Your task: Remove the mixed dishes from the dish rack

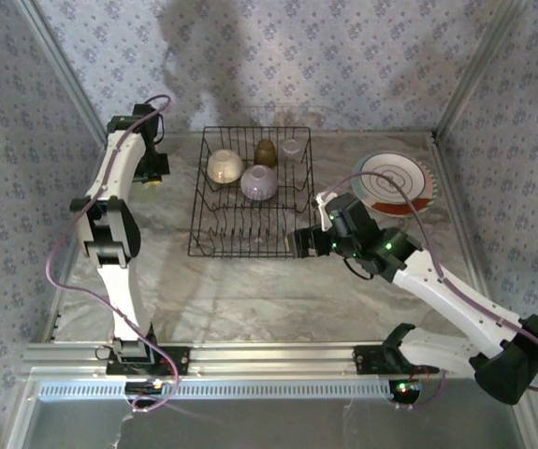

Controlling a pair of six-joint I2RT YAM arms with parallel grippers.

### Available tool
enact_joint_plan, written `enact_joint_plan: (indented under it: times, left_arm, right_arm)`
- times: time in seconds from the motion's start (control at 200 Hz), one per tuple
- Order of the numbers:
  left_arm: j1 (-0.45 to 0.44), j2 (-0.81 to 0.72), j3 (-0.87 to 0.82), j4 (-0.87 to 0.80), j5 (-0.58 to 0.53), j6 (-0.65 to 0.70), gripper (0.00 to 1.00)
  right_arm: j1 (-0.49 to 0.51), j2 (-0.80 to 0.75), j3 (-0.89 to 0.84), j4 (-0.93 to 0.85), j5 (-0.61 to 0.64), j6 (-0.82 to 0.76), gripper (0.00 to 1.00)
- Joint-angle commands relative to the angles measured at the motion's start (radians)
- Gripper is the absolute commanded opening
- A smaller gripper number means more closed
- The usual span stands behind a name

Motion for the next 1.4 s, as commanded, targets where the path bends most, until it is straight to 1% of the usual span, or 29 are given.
enact_joint_plan:
  times: [0.0, 0.32, 0.53, 0.795, 0.865, 1.034, 1.224, 1.394]
  left_arm:
    - [0.014, 0.041, 0.083, -0.047, 0.026, 0.032, 0.0]
    - [0.024, 0.153, 0.196, -0.097, 0.035, 0.048, 0.0]
    - [0.033, 0.186, 0.211, -0.101, 0.061, 0.055, 0.0]
    - [0.037, 0.212, 0.205, -0.102, 0.067, 0.06, 0.0]
    - [0.037, 0.215, 0.206, -0.101, 0.07, 0.06, 0.02]
    - [0.036, 0.213, 0.206, -0.101, 0.072, 0.06, 0.13]
    - [0.036, 0.185, 0.2, -0.088, 0.089, 0.058, 0.33]
    - [0.037, 0.152, 0.203, -0.073, 0.134, 0.06, 0.47]
  right_arm:
    - [0.022, 0.016, 0.018, -0.028, 0.028, -0.013, 1.0]
    - [0.035, 0.037, 0.024, -0.029, 0.041, -0.017, 1.0]
    - [0.038, 0.046, 0.021, -0.023, 0.036, -0.012, 1.0]
    - [0.041, 0.047, 0.013, -0.017, 0.031, -0.009, 1.0]
    - [0.042, 0.045, 0.011, -0.01, 0.019, -0.009, 1.0]
    - [0.048, 0.027, 0.004, 0.005, 0.007, -0.013, 1.0]
    - [0.048, -0.013, -0.011, 0.043, -0.036, -0.017, 1.0]
    - [0.048, -0.053, -0.025, 0.088, -0.09, -0.026, 1.0]
